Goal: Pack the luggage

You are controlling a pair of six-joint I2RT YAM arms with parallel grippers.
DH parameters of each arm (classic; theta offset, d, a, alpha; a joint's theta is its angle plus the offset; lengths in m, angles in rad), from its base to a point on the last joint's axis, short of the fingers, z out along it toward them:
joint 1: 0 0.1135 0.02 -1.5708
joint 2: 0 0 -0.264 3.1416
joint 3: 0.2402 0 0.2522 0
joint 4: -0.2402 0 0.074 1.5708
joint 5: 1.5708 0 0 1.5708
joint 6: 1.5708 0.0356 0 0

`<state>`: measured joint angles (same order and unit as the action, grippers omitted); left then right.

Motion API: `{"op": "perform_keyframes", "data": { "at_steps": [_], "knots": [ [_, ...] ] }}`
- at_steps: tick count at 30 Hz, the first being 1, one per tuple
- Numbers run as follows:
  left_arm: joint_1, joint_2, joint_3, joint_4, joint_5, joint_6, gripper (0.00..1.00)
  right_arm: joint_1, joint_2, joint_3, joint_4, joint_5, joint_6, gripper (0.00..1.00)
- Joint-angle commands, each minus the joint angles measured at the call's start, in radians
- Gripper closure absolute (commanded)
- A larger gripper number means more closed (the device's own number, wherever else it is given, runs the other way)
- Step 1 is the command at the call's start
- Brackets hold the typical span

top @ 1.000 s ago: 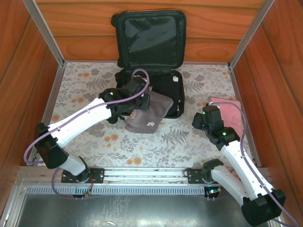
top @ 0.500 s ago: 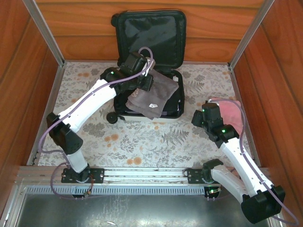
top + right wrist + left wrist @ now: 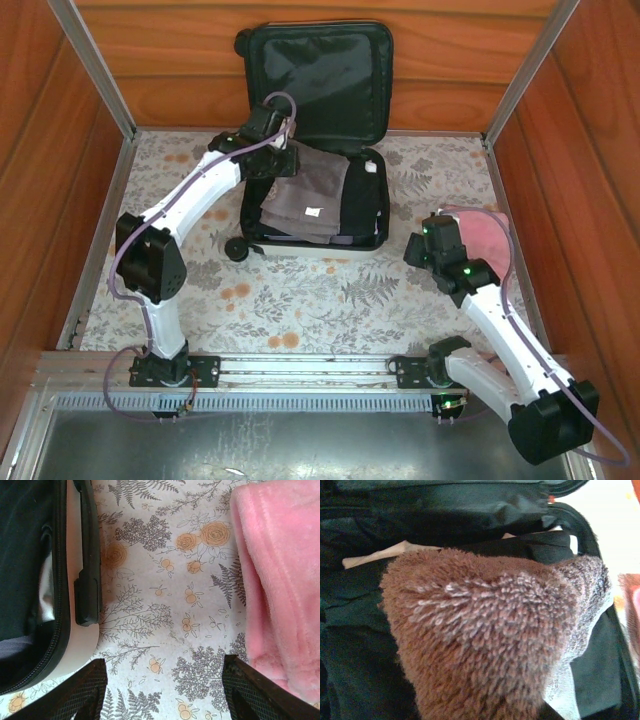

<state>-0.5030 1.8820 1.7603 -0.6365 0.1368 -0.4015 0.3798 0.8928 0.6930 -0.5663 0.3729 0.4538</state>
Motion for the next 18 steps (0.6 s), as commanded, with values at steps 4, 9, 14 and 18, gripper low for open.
{"op": "perform_keyframes", "data": {
  "at_steps": [4,9,14,18],
  "knots": [
    [0.044,0.011,-0.070,0.104,-0.035,-0.009,1.00,0.002,0.044,0.044,0.023,0.008,-0.039,0.33],
    [0.072,0.019,-0.096,0.118,-0.057,0.011,1.00,0.002,0.056,0.046,0.043,0.005,-0.046,0.32],
    [0.099,0.062,-0.091,0.147,-0.044,0.037,0.73,0.002,0.094,0.064,0.046,-0.010,-0.044,0.32],
    [0.100,0.079,-0.078,0.167,-0.051,0.071,0.29,0.002,0.116,0.090,0.029,-0.005,-0.046,0.32]
  ]
}}
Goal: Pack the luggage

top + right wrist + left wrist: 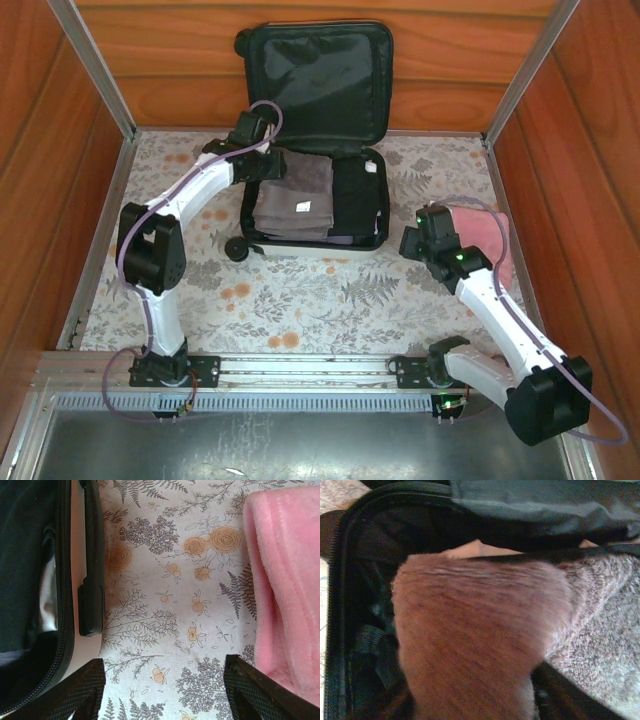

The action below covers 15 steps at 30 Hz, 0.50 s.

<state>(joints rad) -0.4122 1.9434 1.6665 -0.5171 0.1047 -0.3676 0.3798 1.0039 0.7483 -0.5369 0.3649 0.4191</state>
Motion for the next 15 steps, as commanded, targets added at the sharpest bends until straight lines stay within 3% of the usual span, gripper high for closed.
{"op": "perform_keyframes", "data": {
  "at_steps": [1,2,4,8,12,15],
  "knots": [
    [0.009,0.013,0.018,0.048,-0.031,0.042,0.23,0.002,0.007,0.041,-0.004,0.003,-0.014,0.32],
    [0.009,0.003,0.018,0.050,-0.040,0.049,0.12,0.002,0.008,0.045,-0.006,0.003,-0.016,0.32],
    [0.009,-0.030,0.017,0.053,-0.073,0.070,0.00,0.002,0.010,0.058,-0.012,0.004,-0.025,0.32],
    [0.001,-0.139,-0.021,0.076,-0.188,0.106,0.00,0.003,0.021,0.074,-0.008,0.006,-0.054,0.31],
    [-0.008,-0.245,-0.072,0.106,-0.214,0.141,0.12,0.001,0.070,0.107,-0.010,0.015,-0.069,0.31],
    [-0.007,-0.250,-0.079,0.108,-0.172,0.136,0.28,-0.004,0.124,0.137,-0.006,-0.007,-0.068,0.31]
  ]
}}
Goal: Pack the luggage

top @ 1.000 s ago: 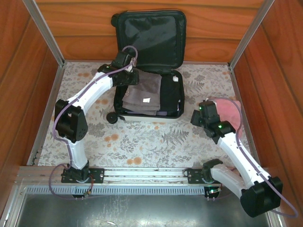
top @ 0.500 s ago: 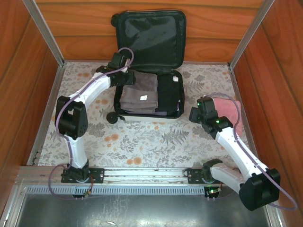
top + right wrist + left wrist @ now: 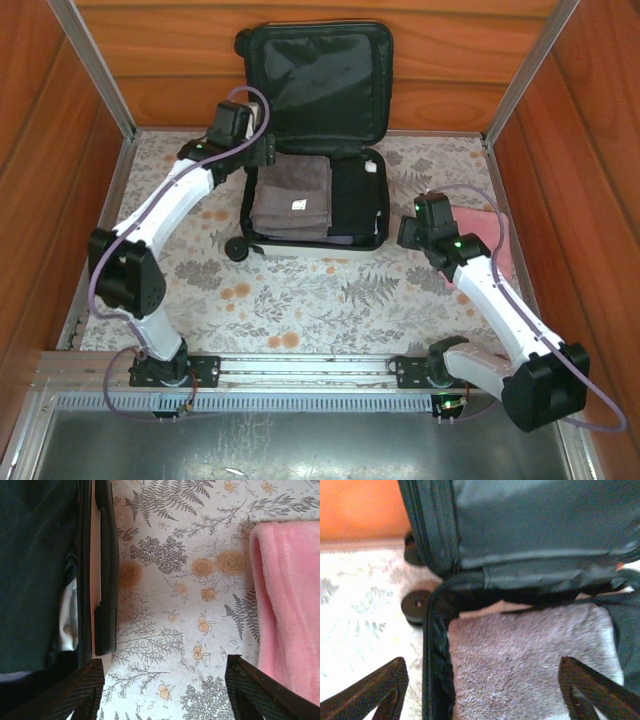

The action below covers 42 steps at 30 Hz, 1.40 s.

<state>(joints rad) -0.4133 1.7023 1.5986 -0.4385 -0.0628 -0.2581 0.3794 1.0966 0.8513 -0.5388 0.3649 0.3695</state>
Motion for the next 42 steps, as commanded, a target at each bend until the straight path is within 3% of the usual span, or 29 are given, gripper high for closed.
{"op": "perform_keyframes", "data": {
  "at_steps": [1,6,8,14,18,24,27,29,31,34,42],
  "knots": [
    [-0.005,0.006,-0.007,0.031,0.005,0.025,0.38,-0.003,0.049,0.041,0.003,-0.019,-0.017,0.31],
    [0.025,0.154,0.076,0.027,0.129,-0.019,0.88,-0.004,0.098,0.056,0.031,-0.075,-0.014,0.35],
    [0.031,0.212,0.111,0.027,0.167,-0.040,1.00,-0.003,0.097,0.052,0.041,-0.081,-0.012,0.36],
    [0.032,0.357,0.159,0.027,0.200,-0.067,1.00,-0.003,0.100,0.064,0.029,-0.057,-0.019,0.37],
    [0.032,0.400,0.129,0.030,0.197,-0.072,1.00,-0.020,0.101,0.083,0.007,-0.001,0.000,0.31],
    [0.029,0.379,0.044,0.138,0.225,-0.078,1.00,-0.165,0.173,0.143,-0.004,-0.020,-0.021,0.24],
    [0.021,0.303,-0.022,0.223,0.212,-0.061,1.00,-0.228,0.239,0.182,-0.044,0.032,-0.038,0.21],
    [0.015,0.241,-0.069,0.268,0.185,-0.044,0.85,-0.255,0.275,0.179,-0.031,0.076,-0.046,0.17],
    [0.013,0.170,-0.118,0.301,0.160,-0.032,0.61,-0.299,0.331,0.188,-0.024,0.066,-0.059,0.12],
    [0.010,0.062,-0.206,0.348,0.136,-0.030,0.39,-0.350,0.464,0.280,-0.092,0.079,-0.076,0.10],
    [-0.047,-0.201,-0.437,0.404,0.128,-0.033,0.35,-0.363,0.799,0.549,-0.281,0.222,-0.123,0.10]
  ]
}}
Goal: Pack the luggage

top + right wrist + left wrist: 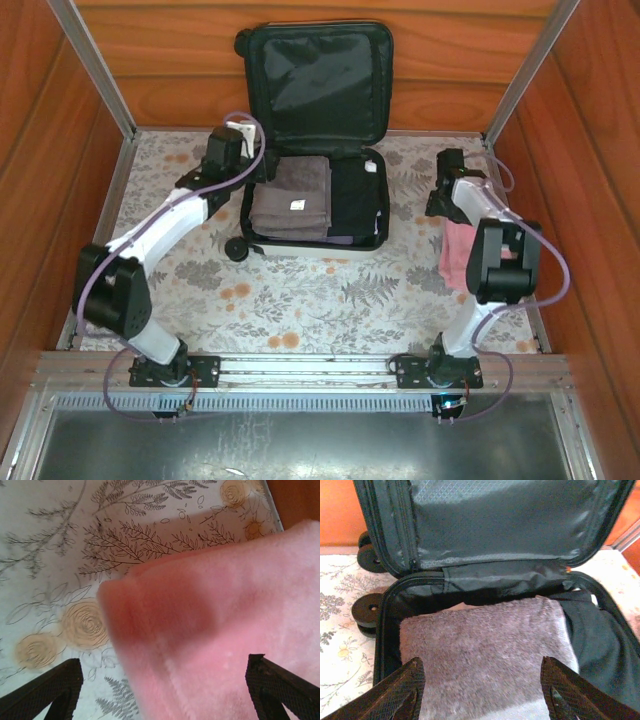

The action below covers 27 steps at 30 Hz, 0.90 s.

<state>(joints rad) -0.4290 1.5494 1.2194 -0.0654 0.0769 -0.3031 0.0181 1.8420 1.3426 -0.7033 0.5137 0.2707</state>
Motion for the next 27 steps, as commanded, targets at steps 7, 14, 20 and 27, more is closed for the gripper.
{"op": "perform_keyframes", "data": {
  "at_steps": [7,14,20,27],
  "knots": [
    [-0.084,-0.117,-0.167,0.061,0.029,-0.029,0.35,-0.097,0.236,0.116,-0.131,0.051,-0.025,0.13],
    [-0.108,-0.108,-0.222,0.081,0.039,-0.056,0.37,-0.172,0.305,0.126,-0.094,-0.026,-0.108,0.34],
    [-0.166,-0.142,-0.248,0.081,0.033,-0.066,0.33,-0.158,0.322,0.185,-0.113,-0.098,-0.160,0.84],
    [-0.260,-0.131,-0.230,0.093,0.123,-0.093,0.00,-0.107,0.051,-0.002,0.081,-0.411,-0.153,1.00]
  ]
}}
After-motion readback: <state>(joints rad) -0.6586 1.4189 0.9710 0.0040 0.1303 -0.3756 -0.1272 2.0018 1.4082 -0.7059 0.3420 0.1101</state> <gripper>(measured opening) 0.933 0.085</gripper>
